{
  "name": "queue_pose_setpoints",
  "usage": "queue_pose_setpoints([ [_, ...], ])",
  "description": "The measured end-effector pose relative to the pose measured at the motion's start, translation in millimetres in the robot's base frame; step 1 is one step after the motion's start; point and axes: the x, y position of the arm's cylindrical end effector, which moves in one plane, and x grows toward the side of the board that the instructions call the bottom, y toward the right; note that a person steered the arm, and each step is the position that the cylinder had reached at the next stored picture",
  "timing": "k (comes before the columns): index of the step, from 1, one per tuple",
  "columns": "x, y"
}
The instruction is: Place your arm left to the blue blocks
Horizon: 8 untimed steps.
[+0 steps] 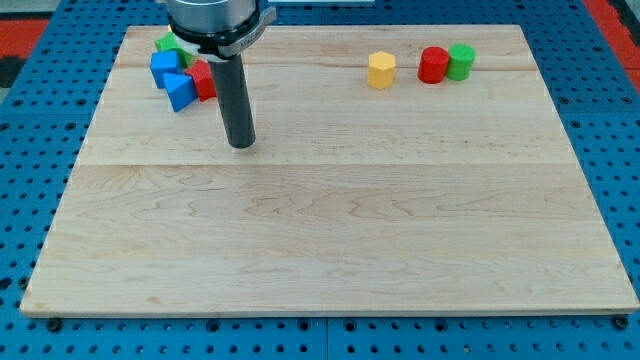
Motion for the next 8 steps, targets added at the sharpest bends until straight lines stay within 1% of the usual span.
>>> queue_pose_setpoints([
  [1, -14, 42],
  [2, -21, 70],
  [3, -21, 81],
  [4, -36, 91],
  [5, -32, 70],
  [6, 16, 18],
  [8, 15, -144],
])
